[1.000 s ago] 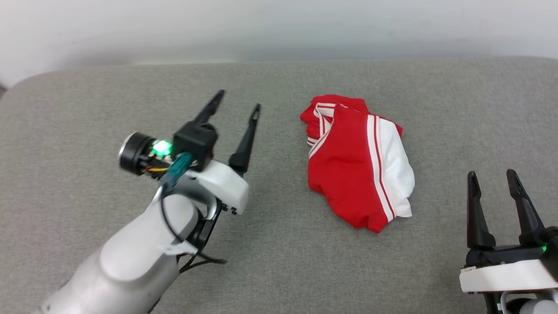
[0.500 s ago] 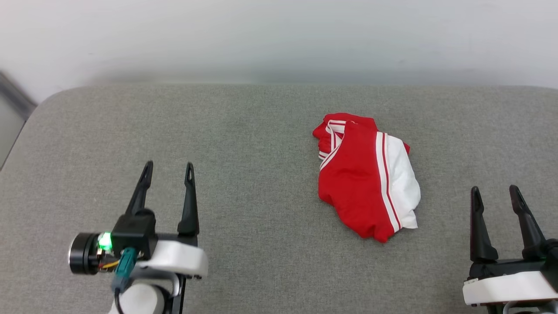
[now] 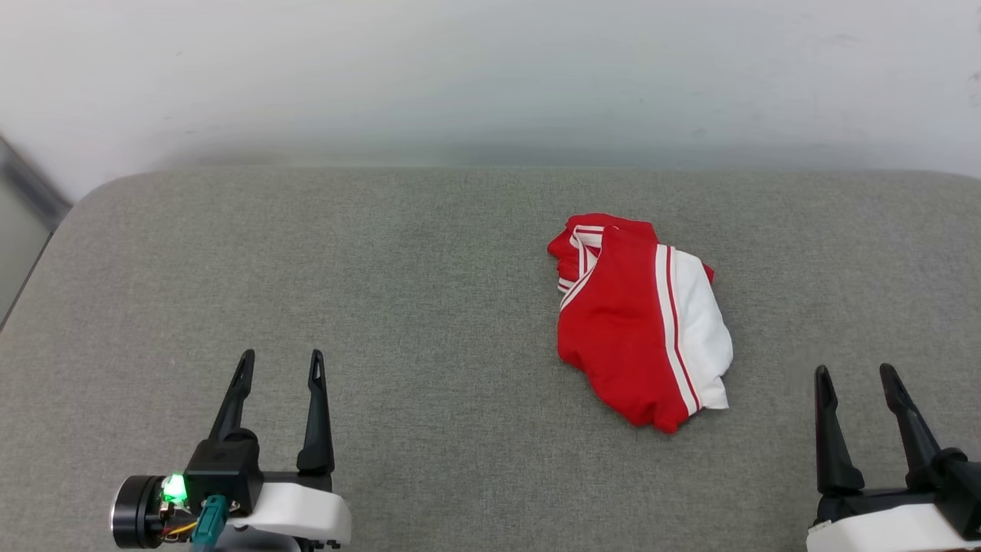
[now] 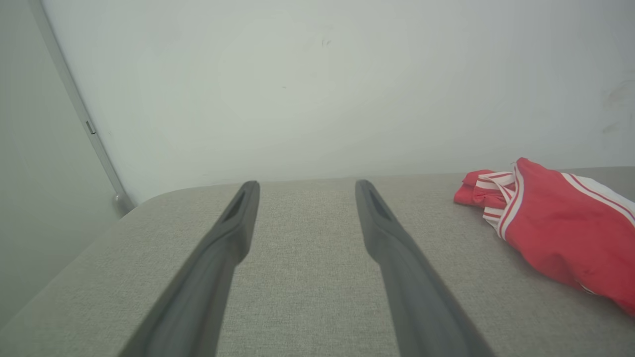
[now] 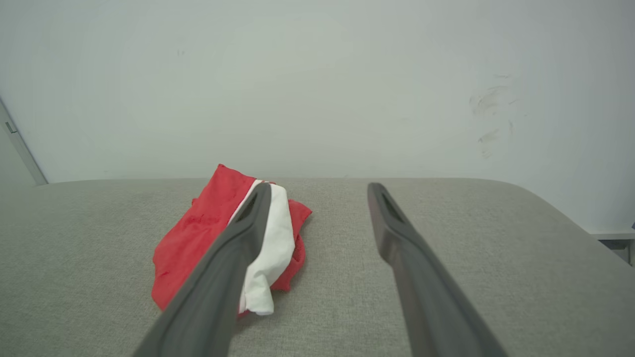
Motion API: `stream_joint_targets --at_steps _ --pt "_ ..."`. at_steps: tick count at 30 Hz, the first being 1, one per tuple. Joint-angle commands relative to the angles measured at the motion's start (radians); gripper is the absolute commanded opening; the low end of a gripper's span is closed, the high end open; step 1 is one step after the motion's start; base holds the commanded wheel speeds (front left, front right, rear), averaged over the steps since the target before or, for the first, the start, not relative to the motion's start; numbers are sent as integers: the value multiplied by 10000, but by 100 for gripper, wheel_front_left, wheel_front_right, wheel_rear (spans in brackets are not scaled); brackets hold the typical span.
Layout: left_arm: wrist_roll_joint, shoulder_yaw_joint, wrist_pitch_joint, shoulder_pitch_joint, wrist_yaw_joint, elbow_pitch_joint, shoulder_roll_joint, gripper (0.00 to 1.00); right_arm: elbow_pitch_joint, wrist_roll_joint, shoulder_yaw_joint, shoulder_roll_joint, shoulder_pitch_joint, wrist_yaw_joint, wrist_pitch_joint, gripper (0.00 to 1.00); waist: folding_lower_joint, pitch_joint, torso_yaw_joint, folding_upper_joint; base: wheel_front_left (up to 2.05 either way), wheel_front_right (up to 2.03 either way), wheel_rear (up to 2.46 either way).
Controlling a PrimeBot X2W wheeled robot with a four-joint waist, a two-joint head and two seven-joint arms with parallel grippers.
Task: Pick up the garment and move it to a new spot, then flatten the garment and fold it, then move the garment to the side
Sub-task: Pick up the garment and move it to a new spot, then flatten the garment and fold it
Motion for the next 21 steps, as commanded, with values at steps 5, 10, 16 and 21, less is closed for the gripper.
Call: stream_joint_targets --at_steps 5,10,16,21 --pt "445 459 -26 300 -437 120 -377 100 130 36 12 13 203 -3 -21 100 1 -60 -28 -1 0 0 0" --pt "747 758 -26 427 -757 191 -676 100 193 60 22 13 254 -3 -21 100 1 -112 -46 -1 0 0 0" --pt "991 1064 -26 462 -1062 246 -929 100 -29 74 -138 12 -283 -3 -20 100 1 -93 -55 -1 0 0 0" --pt "1162 1179 -26 315 -1246 246 -1094 100 -637 -510 -326 13 -1357 -3 -20 100 1 61 -53 -1 0 0 0"
